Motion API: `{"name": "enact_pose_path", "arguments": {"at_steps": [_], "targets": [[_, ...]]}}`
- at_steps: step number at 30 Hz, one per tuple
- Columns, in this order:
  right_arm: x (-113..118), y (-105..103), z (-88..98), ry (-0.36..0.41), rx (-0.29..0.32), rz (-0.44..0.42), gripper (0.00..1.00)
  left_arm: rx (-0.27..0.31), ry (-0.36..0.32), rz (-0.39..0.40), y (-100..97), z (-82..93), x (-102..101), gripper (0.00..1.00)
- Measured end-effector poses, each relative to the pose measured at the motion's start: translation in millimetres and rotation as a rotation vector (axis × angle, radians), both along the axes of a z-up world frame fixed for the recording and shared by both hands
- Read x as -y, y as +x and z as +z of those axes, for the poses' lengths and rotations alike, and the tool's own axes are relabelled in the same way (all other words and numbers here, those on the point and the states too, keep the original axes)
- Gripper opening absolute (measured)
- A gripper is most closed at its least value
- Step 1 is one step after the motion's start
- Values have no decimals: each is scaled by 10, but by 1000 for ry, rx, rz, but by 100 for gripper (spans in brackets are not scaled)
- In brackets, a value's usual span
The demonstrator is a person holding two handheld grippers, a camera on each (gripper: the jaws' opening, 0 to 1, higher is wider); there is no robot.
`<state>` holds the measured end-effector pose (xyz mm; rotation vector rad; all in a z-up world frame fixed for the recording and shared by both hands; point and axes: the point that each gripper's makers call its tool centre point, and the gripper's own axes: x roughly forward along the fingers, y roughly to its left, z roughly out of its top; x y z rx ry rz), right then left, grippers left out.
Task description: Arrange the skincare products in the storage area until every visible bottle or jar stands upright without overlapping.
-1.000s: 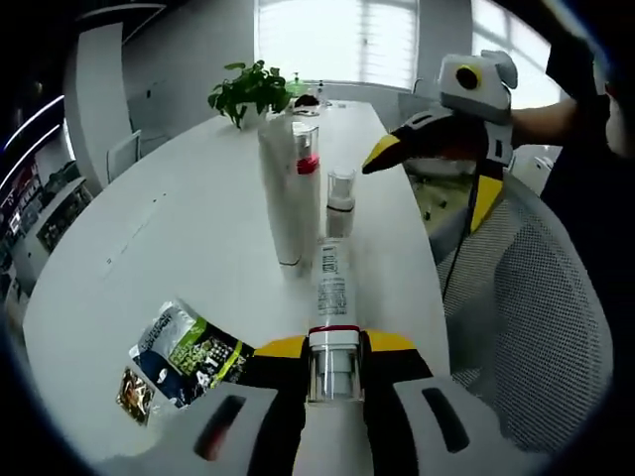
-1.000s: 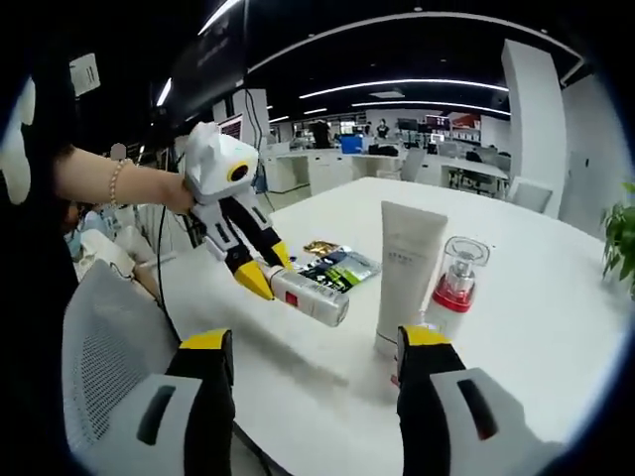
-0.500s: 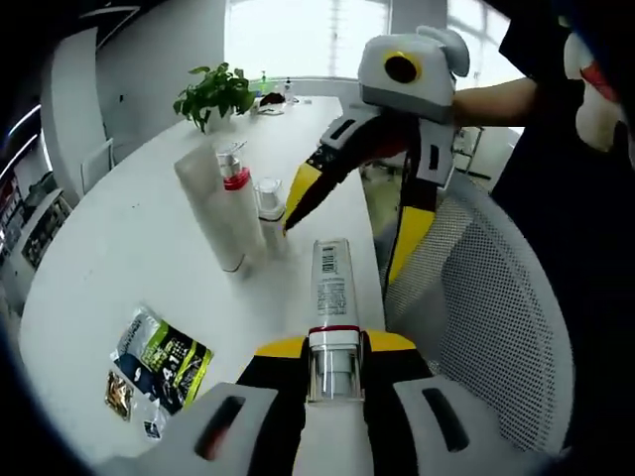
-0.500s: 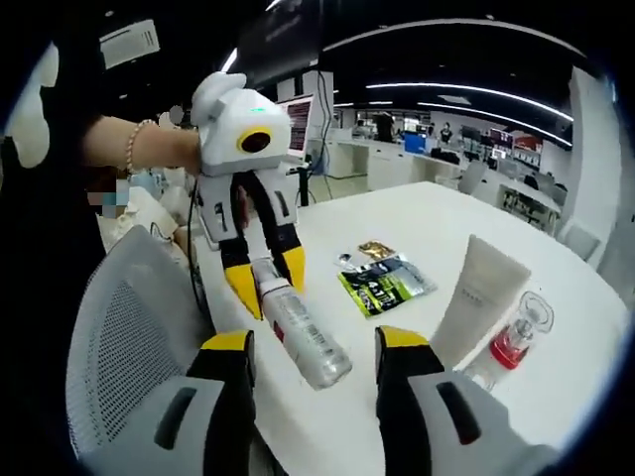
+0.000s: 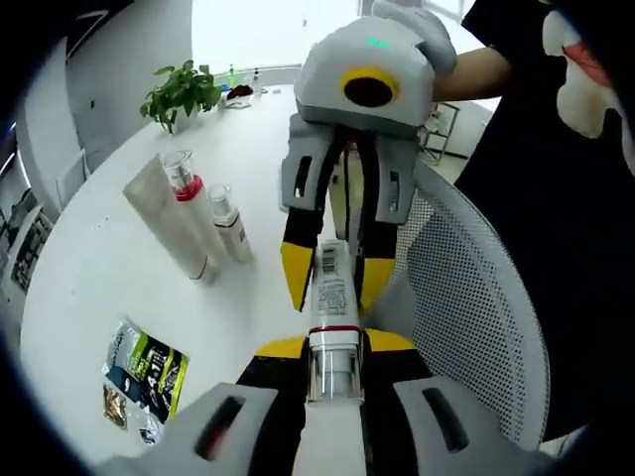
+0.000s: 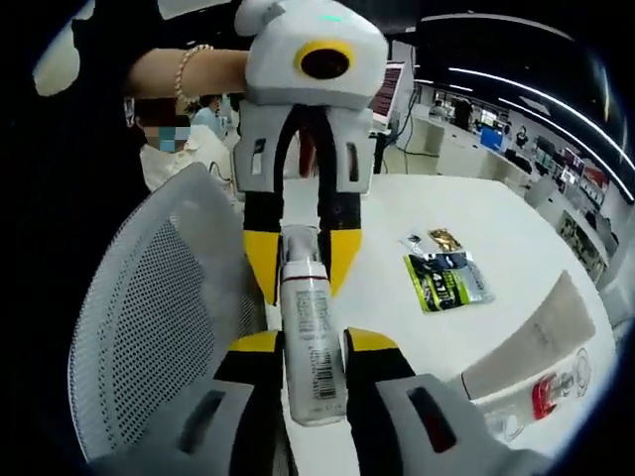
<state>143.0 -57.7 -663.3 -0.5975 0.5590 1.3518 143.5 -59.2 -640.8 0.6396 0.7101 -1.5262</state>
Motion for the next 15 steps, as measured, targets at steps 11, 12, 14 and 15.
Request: {"name": "enact_pose_path", "arguments": {"at_steps": [11,12,14,15], "targets": [[61,-15,210,200,-144,-135,21,-77,-214,119,109,252,96,29],[77,9,211,223,-151,-151,21,-105,-249,152,120,289,102,29],[110,20,243,271,-173,-188,21,-140,-330,210,166,367,124,31],[135,33,257,300,-187,-217,21,-148,-358,234,190,387,120,33]]}}
